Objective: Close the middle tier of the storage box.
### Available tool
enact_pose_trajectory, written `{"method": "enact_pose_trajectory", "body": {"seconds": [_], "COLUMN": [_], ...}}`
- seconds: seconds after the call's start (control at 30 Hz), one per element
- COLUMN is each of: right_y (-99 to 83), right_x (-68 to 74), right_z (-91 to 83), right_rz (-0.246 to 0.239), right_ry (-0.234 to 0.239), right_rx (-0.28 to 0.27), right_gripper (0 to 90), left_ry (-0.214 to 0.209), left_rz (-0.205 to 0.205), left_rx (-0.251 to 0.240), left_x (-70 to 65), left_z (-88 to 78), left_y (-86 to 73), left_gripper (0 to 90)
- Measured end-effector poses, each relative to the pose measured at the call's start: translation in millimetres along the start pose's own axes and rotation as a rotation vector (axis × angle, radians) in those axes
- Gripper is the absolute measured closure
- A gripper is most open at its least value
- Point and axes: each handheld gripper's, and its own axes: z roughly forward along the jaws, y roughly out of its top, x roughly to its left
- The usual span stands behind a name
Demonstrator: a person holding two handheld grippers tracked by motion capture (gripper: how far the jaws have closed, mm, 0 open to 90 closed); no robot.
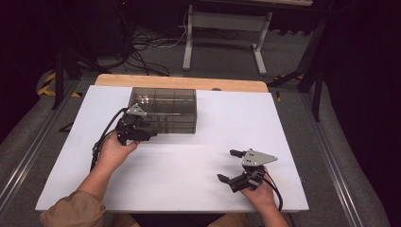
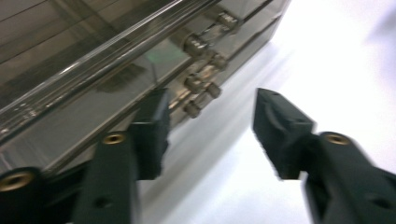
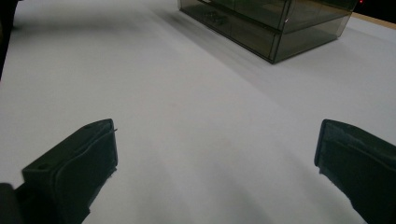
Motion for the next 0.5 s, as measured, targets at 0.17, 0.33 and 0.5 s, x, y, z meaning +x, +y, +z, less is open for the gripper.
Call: {"method": "enact_pose_trajectory", "body": {"seconds": [0.17,0.33,0.5], "right_y": [0.1,0.1,0.1], "right_x": [0.2,0.1,0.0], "right_z": [0.2,0.4,0.1], "right_rz": [-0.001,-0.001,0.002], "right_ry": [0.002,0.002,0.002], "right_rx": [-0.001,0.000,-0.001], "right_gripper": [0.0,0.0,0.0], "left_ry": [-0.036,-0.055,-0.087], "left_rz": [-0.009,0.011,0.041], "left_rx": [-0.063,-0.129,-0.157], "left_x": [-4.4,-10.6,-12.0], "left_z": [-12.4,-26.8,-34.8], "left_y": [-2.2,-10.8,-24.0], "left_gripper": [29.0,17.7,7.3]}}
